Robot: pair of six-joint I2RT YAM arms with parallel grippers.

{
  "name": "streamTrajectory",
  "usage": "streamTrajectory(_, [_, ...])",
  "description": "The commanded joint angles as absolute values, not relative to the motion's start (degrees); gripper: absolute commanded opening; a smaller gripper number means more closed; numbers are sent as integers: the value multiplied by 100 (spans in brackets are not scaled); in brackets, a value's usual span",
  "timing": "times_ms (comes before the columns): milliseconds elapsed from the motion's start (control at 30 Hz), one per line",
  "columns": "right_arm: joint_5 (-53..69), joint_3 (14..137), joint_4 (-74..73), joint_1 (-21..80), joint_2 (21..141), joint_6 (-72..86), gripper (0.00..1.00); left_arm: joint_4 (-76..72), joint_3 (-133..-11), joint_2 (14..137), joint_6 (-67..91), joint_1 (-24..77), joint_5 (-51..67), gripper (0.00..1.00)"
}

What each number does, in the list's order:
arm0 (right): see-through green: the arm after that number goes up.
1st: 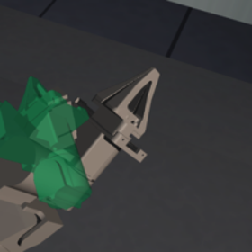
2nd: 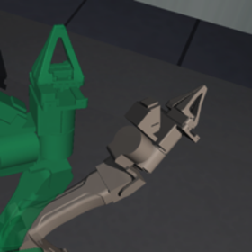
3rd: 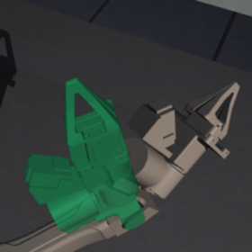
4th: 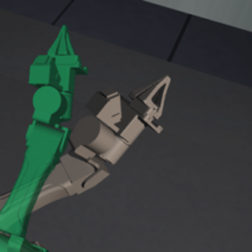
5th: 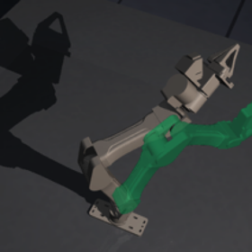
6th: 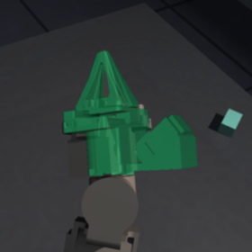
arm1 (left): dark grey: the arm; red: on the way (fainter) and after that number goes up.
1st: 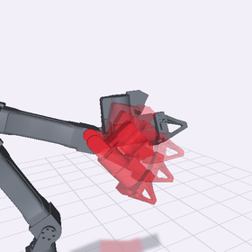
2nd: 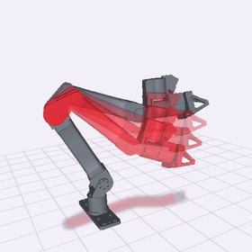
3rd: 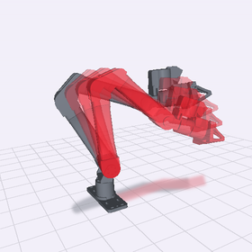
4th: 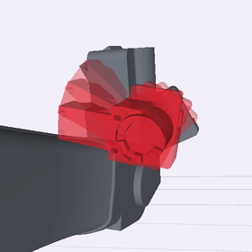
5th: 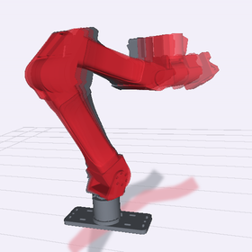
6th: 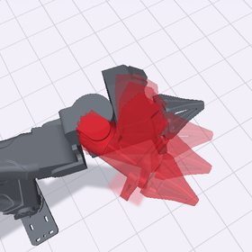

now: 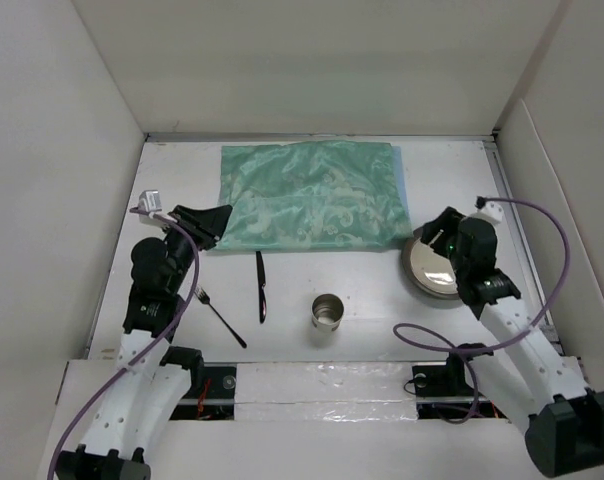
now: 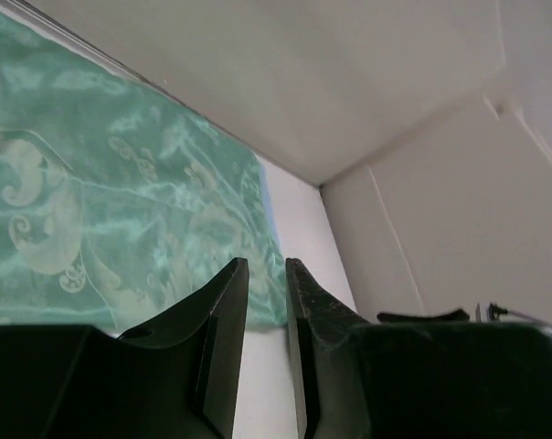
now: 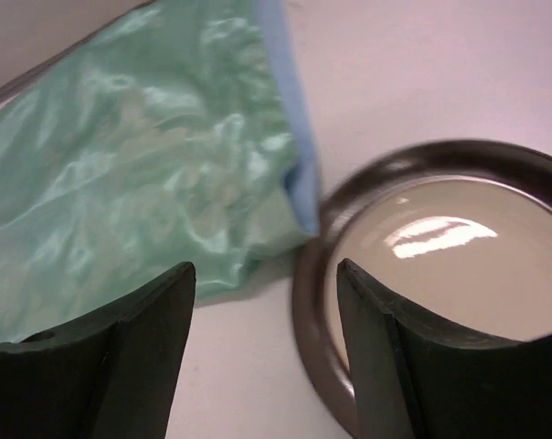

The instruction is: Set the dinner table for one person

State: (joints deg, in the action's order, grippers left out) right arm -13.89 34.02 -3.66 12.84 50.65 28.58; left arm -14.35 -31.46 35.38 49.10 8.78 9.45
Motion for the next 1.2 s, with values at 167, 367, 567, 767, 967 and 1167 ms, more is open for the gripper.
streamTrajectory(167, [-2214,2681,-1880,-306,3850,3656,88,-608,-3708,2928,3560,1703,2180,25])
streamTrajectory(367, [-1995,2839,-2294,-1423,4743,3876,100,280,-4201,2112,2928,2249,1943,38])
streamTrajectory(567, [-1266,2532,-1890,-1758,5677,4411,99,949,-4272,1408,2382,2715,941,52])
streamTrajectory(767, [-844,2339,-1319,-1811,5915,4851,85,888,-4131,1073,2356,2873,800,52])
streamTrajectory(967, [-264,1890,-414,-2135,6397,5194,59,949,-4140,906,2320,2927,492,51])
streamTrajectory(1167, [-307,1934,-422,-2250,6381,5405,30,914,-4140,905,2355,2927,413,50])
